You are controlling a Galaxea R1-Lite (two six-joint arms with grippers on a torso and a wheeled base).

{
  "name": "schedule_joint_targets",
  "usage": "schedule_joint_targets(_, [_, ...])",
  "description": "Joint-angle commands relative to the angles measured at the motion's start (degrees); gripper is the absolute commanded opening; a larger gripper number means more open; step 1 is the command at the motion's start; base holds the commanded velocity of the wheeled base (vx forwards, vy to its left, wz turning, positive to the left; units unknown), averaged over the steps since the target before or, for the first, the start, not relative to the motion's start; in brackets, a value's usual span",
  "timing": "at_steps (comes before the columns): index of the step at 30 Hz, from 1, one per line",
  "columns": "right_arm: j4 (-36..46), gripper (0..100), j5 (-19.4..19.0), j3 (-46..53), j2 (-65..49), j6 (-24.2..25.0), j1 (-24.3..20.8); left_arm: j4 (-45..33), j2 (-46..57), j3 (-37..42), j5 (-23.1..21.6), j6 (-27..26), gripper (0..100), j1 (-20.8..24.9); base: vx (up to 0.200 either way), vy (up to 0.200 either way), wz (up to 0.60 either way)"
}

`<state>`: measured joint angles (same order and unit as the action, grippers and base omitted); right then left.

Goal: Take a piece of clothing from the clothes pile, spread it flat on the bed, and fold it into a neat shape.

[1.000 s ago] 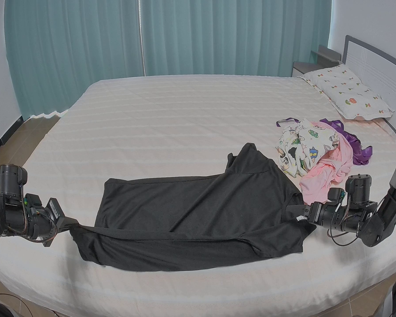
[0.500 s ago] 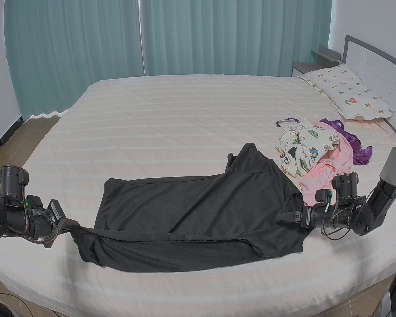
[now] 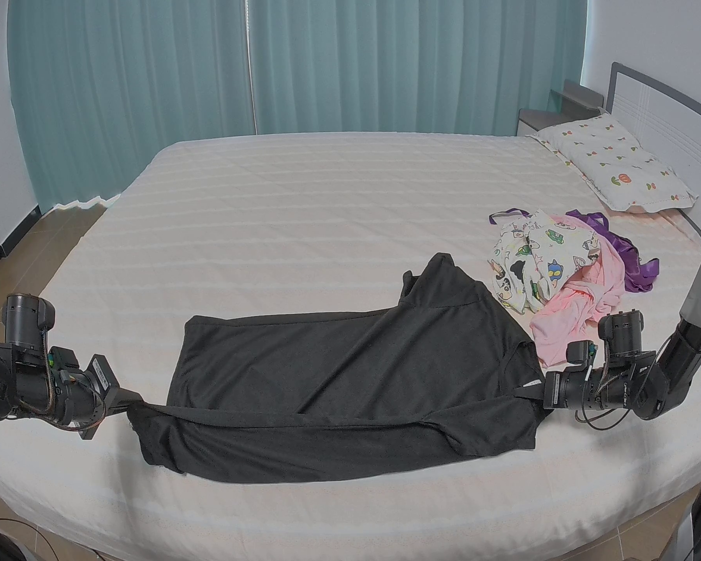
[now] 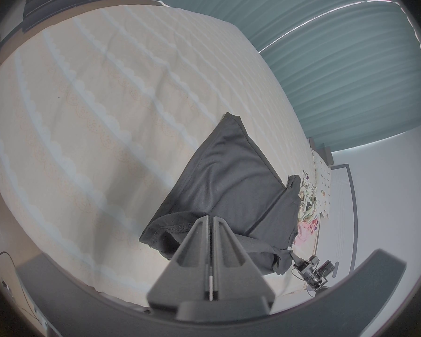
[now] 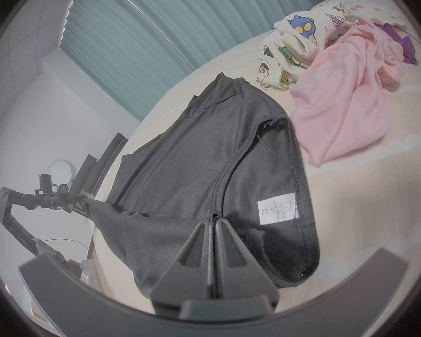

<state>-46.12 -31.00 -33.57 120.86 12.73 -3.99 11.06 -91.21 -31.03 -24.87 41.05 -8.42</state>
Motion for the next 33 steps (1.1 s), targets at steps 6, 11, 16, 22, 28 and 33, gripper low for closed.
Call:
schedule_joint_targets(6, [-0.64,0,-3.01,2.99,-3.70,-0.16,1.70,0.02,-0.46,0.00,0.00,0.09,0,-0.01,0.000,0.000,0.00])
schedule_joint_targets(11, [-0.73,0,-3.72,5.10,-8.97,0.28,2.58,-0.07,1.39,0.09,0.08,0.26,0,-0.01,0.000,0.000,0.00])
schedule_joint_targets(16, [-0.73,0,-5.39,9.23,-14.77,0.28,3.63,-0.16,4.64,0.00,0.08,1.76,0,-0.01,0.000,0.000,0.00])
schedule_joint_targets(22, [-0.73,0,-6.18,13.89,-20.40,0.28,5.48,-0.51,8.94,0.53,0.17,3.60,0,-0.01,0.000,0.000,0.00])
schedule_joint_targets(28, [-0.90,0,-8.02,18.54,-26.55,0.37,8.12,-0.60,9.65,1.58,0.44,3.60,0,-0.10,0.000,0.000,0.00])
schedule_joint_targets(33, [-0.90,0,-8.11,21.80,-29.71,0.28,8.21,-0.69,10.61,2.72,0.44,3.60,0,-0.01,0.000,0.000,0.00])
